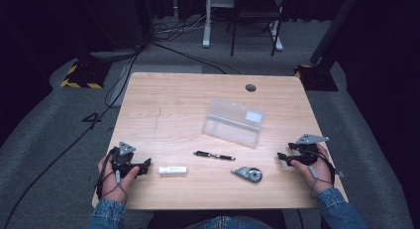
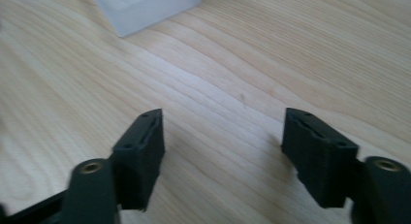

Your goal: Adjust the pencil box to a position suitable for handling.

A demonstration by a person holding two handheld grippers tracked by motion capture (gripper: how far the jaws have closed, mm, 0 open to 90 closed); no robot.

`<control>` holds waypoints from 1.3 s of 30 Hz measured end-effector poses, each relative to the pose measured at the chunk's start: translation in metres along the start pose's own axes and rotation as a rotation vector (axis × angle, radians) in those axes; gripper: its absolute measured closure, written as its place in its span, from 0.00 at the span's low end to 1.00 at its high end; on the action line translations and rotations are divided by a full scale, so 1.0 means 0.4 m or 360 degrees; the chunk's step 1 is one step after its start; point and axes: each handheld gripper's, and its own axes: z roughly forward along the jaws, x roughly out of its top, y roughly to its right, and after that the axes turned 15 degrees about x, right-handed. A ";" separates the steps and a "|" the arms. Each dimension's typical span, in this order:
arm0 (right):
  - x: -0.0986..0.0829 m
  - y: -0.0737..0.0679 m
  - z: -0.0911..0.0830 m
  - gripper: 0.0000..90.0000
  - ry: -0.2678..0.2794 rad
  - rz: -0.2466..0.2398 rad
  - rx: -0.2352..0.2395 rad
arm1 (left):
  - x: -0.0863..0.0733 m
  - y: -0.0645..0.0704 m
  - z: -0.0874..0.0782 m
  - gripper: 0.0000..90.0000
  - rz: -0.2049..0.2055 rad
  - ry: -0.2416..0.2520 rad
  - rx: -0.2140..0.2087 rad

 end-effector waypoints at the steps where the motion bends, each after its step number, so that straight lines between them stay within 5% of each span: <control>1: 0.004 -0.003 0.000 0.39 0.0016 -0.0009 0.0016 | -0.001 0.000 -0.001 0.15 0.0003 0.0005 0.0001; 13: 0.093 -0.059 0.018 0.49 0.0122 -0.0180 0.0155 | -0.021 0.000 -0.020 0.18 0.0009 0.0016 0.0004; 22: 0.169 -0.086 0.096 0.55 0.0089 -0.0262 0.0305 | -0.024 -0.002 -0.022 0.18 0.0012 0.0016 -0.0008; 39: 0.254 -0.105 0.243 0.70 -0.0004 -0.0366 0.0401 | -0.023 -0.002 -0.022 0.17 0.0015 0.0015 -0.0014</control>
